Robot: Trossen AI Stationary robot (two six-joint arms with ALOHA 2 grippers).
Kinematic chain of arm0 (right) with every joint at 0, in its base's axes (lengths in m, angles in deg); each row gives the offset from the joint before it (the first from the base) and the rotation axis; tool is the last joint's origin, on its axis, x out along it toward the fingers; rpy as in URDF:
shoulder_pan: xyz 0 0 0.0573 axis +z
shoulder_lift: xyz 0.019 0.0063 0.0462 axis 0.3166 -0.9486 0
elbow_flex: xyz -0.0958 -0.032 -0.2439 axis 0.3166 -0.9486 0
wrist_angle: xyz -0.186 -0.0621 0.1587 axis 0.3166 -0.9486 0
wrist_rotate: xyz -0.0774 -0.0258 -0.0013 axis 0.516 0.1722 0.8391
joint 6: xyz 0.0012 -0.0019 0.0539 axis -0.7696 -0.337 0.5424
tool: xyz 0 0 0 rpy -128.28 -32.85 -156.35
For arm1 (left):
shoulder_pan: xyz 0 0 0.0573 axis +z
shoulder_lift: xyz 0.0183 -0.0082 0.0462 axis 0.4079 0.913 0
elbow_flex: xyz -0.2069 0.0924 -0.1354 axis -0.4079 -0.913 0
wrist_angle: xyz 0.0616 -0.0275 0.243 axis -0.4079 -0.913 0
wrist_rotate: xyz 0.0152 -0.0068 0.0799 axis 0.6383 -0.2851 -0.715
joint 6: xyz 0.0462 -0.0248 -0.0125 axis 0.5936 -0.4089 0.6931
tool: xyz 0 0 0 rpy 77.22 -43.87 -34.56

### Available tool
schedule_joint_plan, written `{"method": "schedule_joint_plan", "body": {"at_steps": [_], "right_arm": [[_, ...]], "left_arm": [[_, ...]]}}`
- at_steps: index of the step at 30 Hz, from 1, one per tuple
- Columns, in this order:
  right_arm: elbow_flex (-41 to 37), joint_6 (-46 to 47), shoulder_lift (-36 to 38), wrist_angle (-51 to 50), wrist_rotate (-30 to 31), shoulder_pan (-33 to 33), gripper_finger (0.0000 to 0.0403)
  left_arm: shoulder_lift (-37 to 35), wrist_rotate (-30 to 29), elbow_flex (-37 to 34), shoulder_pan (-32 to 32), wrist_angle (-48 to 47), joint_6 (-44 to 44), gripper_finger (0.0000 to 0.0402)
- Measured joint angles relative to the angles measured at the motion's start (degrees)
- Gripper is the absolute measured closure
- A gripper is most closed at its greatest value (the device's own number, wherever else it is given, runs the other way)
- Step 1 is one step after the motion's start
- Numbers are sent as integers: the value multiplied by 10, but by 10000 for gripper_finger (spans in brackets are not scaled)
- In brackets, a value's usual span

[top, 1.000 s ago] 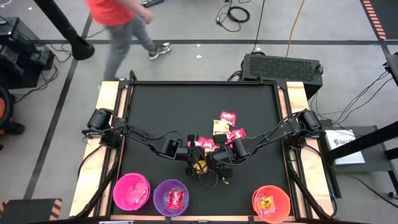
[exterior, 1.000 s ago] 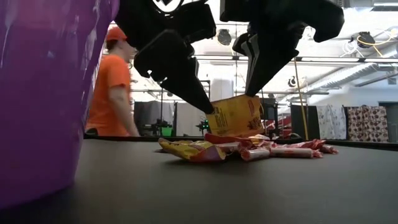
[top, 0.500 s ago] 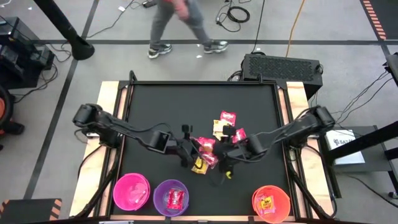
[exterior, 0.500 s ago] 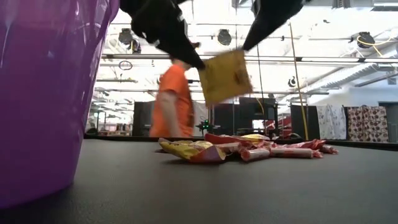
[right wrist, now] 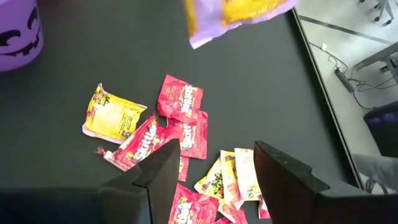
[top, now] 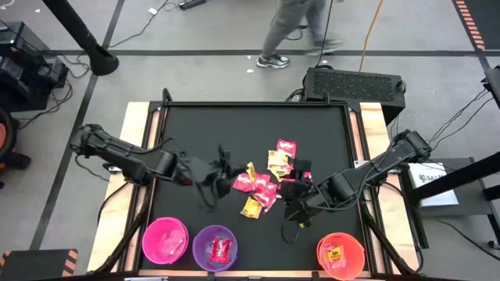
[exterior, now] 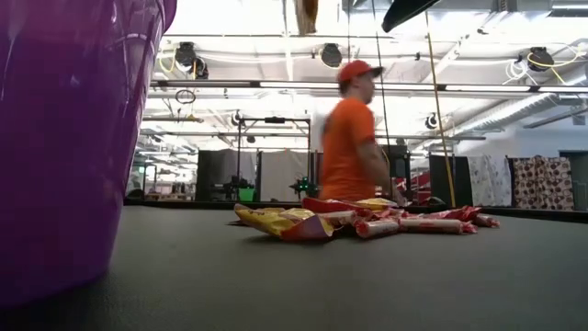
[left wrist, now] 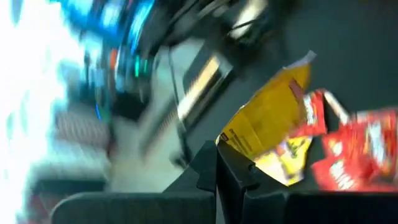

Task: Sort candy by brand, put in halloween buckets
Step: Put the yellow candy into the orange bucket

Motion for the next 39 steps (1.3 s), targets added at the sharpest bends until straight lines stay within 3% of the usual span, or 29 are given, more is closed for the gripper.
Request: {"method": "schedule_joint_plan", "body": {"at_steps": [4, 7, 18, 28, 33, 39], "right_arm": [[0, 1, 0, 1, 0, 0, 207], [0, 1, 0, 1, -1, 0, 206], [0, 0, 0, 2, -2, 0, 206], [0, 0, 0, 2, -2, 0, 206], [0, 0, 0, 3, -2, 0, 206], [0, -1, -1, 17, -1, 0, 206]], "left_arm": [[-18, 90, 0, -1, -10, 255, 401], [-24, 126, 0, 2, 0, 328, 401], [-27, 229, 0, 11, 14, 360, 401], [-27, 239, 0, 14, 19, 372, 401], [-27, 226, 0, 24, 29, 310, 401], [-27, 140, -1, 29, 64, -24, 402]]}}
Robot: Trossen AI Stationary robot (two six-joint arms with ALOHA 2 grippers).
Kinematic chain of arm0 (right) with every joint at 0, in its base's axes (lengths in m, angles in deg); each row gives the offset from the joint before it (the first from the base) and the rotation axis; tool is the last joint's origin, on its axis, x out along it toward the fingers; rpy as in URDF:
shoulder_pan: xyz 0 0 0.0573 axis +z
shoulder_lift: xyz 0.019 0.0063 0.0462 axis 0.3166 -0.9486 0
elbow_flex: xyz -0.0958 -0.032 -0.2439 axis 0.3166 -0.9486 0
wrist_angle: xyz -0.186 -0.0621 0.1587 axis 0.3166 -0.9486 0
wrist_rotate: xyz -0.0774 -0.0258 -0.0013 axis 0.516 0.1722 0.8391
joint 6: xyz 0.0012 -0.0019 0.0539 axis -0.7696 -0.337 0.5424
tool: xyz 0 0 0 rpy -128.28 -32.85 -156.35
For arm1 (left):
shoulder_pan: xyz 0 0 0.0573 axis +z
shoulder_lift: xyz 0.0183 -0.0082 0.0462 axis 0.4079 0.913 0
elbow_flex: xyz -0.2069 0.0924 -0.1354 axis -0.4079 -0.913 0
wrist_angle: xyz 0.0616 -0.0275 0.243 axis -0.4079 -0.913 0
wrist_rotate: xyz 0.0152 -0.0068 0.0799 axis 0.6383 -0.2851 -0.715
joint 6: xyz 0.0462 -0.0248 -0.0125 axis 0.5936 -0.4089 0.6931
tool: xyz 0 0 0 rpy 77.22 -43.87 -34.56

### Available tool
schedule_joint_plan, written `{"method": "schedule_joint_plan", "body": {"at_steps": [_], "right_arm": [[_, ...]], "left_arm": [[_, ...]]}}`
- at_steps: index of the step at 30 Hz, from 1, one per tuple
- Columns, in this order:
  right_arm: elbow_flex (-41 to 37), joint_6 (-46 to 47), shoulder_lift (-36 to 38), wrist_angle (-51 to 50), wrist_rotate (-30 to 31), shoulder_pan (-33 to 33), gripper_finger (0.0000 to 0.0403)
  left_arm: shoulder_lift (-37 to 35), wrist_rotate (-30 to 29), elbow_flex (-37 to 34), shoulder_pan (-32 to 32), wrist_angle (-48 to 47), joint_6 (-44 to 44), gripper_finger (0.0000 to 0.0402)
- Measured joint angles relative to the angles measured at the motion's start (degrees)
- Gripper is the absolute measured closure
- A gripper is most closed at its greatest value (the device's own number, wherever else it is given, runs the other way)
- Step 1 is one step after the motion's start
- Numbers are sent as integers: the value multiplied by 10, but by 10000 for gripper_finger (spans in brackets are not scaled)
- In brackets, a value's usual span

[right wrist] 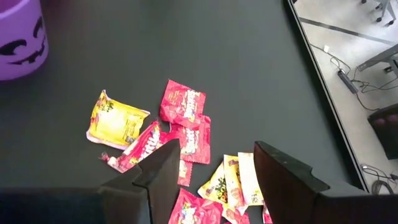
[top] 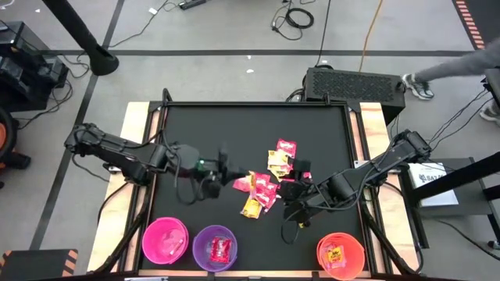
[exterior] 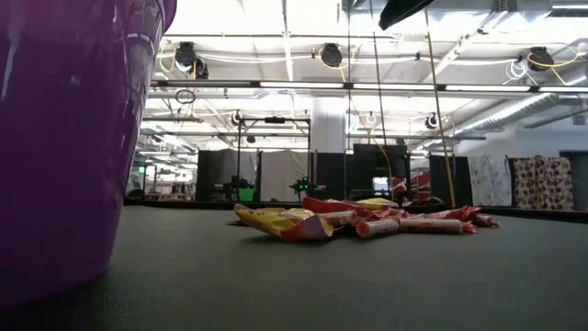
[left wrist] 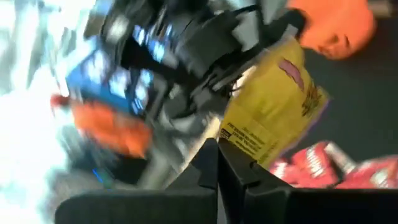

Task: Sort candy by brand, put in halloween buckets
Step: Put the yellow candy into the orange bucket

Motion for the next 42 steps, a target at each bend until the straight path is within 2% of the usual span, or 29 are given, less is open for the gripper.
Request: {"method": "schedule_joint_plan", "body": {"at_steps": [5, 8, 12, 16, 19, 22, 26, 30, 34, 42], "right_arm": [[0, -6, 0, 27, 37, 1, 206], [0, -24, 0, 59, 98, 8, 206], [0, -89, 0, 153, 184, 21, 206], [0, -204, 0, 270, 222, 31, 206], [0, -256, -7, 345, 201, 30, 206], [0, -268, -25, 381, 177, 18, 206], [0, -270, -57, 389, 170, 0, 206], [0, -270, -76, 389, 210, -14, 206], [0, -270, -76, 392, 216, -21, 213], [0, -275, -74, 391, 226, -19, 284]], "left_arm": [[-1, -115, 0, -1, 8, -253, 402], [0, -156, 0, 0, -9, -325, 402], [1, -158, 0, -1, -26, -385, 402], [6, -170, -1, -1, -55, -402, 402], [13, -177, 0, -1, -53, -406, 402], [18, -180, -1, -1, -51, -414, 402], [21, -185, 0, -1, -46, -417, 402], [21, -187, 0, -1, -47, -417, 402], [21, -187, 0, -1, -51, -417, 402], [21, -186, 0, -1, -53, -416, 402]]}}
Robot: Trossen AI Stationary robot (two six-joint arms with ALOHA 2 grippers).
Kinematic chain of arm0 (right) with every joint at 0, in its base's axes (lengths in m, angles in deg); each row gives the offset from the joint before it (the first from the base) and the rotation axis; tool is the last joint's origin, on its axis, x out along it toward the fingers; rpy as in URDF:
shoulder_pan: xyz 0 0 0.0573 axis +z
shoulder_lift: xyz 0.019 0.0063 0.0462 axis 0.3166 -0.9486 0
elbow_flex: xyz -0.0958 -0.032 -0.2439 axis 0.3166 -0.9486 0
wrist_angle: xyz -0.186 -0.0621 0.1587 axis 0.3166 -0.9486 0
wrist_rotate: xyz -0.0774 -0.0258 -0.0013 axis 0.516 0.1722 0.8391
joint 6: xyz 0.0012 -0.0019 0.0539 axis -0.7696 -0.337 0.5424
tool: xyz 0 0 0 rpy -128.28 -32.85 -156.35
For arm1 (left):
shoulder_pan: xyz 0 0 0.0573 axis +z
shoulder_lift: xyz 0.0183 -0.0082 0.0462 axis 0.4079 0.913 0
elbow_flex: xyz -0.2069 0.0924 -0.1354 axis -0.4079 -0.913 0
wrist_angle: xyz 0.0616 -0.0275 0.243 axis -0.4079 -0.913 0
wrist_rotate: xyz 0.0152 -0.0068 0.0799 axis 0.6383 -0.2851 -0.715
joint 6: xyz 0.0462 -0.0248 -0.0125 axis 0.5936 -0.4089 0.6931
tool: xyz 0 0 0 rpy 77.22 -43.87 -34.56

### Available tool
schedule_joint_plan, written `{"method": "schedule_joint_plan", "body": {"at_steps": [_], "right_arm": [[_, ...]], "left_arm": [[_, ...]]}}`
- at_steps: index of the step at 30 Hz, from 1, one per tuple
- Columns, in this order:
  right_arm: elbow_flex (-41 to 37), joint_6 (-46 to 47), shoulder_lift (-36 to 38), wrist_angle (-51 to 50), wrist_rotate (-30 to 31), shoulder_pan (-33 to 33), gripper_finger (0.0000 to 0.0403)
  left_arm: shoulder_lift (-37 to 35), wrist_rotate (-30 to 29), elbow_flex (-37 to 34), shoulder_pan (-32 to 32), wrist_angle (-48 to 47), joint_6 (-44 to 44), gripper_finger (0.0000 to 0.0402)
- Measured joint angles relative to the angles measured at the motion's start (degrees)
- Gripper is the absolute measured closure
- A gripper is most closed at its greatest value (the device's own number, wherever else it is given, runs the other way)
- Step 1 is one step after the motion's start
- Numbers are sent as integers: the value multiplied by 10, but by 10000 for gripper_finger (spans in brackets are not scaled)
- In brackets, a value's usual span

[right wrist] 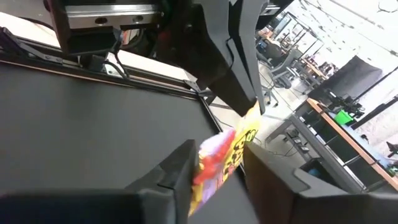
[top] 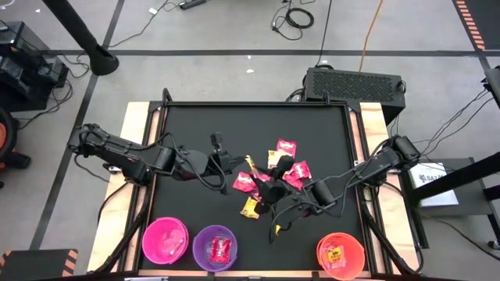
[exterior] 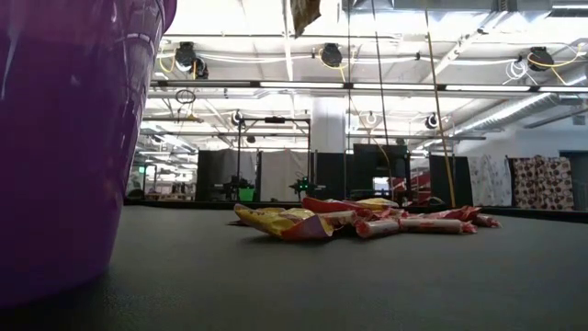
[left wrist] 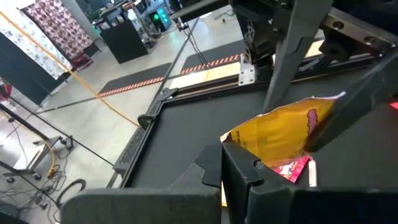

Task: Sort candy by brand, put in halloween buckets
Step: Put the yellow candy into the orange bucket

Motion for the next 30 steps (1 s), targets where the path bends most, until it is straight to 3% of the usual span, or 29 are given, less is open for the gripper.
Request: {"method": "schedule_joint_plan", "body": {"at_steps": [10, 22, 30], "right_arm": [[0, -8, 0, 0, -1, 0, 355], [0, -14, 0, 0, -1, 4, 309], [0, -16, 0, 3, -1, 4, 337]], "left_arm": [[0, 0, 0, 0, -12, 2, 402], [0, 3, 0, 0, -12, -1, 402], [0, 5, 0, 0, -13, -1, 402]]}}
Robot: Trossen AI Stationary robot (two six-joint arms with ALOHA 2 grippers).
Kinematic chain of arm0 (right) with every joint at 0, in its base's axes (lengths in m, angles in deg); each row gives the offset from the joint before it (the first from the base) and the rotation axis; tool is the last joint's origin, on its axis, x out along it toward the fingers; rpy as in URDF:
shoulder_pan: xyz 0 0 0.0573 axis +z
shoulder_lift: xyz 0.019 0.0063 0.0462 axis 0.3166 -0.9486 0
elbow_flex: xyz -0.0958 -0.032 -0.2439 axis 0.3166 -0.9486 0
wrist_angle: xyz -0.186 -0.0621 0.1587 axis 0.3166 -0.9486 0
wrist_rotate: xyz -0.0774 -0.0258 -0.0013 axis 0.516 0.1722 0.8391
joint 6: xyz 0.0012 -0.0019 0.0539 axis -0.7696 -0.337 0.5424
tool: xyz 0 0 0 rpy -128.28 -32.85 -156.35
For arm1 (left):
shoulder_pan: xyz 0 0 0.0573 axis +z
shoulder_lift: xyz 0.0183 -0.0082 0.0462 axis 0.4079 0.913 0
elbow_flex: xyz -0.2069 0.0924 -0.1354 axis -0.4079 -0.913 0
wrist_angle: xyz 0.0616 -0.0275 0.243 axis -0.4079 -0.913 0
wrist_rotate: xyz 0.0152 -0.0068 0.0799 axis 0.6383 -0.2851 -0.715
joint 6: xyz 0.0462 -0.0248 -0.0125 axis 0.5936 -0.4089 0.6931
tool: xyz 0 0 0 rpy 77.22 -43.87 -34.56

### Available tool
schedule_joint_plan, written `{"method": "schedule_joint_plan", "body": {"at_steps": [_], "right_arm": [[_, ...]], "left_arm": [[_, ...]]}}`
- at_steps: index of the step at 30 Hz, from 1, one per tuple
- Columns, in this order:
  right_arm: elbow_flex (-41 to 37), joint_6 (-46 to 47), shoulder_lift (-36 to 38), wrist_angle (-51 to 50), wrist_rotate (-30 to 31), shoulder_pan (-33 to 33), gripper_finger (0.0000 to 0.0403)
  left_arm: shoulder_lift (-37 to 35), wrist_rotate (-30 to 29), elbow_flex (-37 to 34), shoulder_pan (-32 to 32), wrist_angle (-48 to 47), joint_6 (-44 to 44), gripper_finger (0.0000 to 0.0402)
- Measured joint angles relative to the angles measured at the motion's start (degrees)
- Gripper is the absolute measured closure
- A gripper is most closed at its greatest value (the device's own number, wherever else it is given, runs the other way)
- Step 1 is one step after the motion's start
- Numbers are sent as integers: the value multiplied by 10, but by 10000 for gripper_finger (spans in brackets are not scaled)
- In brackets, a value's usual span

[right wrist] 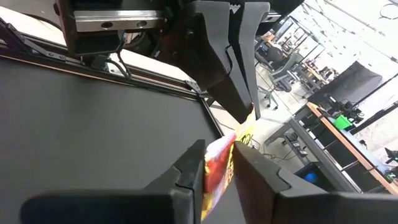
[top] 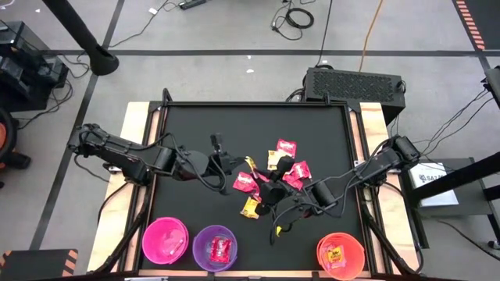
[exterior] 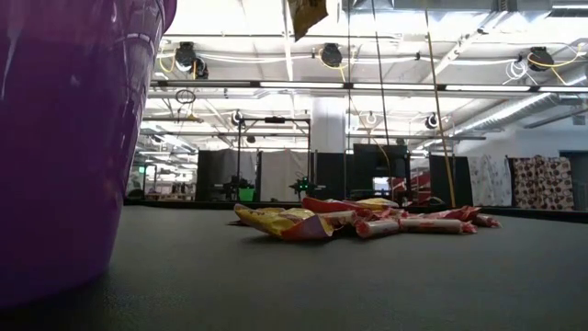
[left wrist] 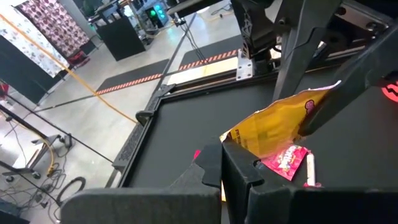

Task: Sort candy by brand, put in halloween buckets
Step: Put the yellow candy into the orange bucket

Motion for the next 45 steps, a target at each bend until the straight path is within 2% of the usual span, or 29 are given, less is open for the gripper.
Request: {"method": "schedule_joint_plan", "body": {"at_steps": [6, 11, 16, 21, 26, 35, 40, 45], "right_arm": [[0, -10, 0, 7, 0, 0, 393], [0, -14, 0, 6, -1, 0, 396], [0, -40, 0, -22, 0, 5, 401], [0, -61, 0, -53, 4, 12, 402], [1, -105, 0, -70, 4, 26, 402], [1, -168, 0, -180, 132, 118, 403], [1, -161, 1, -161, 196, 185, 403], [1, -102, 1, -134, 206, 254, 403]], "left_arm": [[0, 16, 0, 0, -16, -1, 402], [0, 73, 0, -1, -36, -21, 388], [0, 165, 0, -9, -45, -76, 316], [-4, 165, 0, -20, -44, -77, 239], [-6, 164, 0, -20, -46, -76, 199], [-45, 131, 1, -20, -96, -88, 192], [-52, 130, 1, -20, -137, -105, 192], [-52, 130, 1, -20, -154, -107, 191]]}}
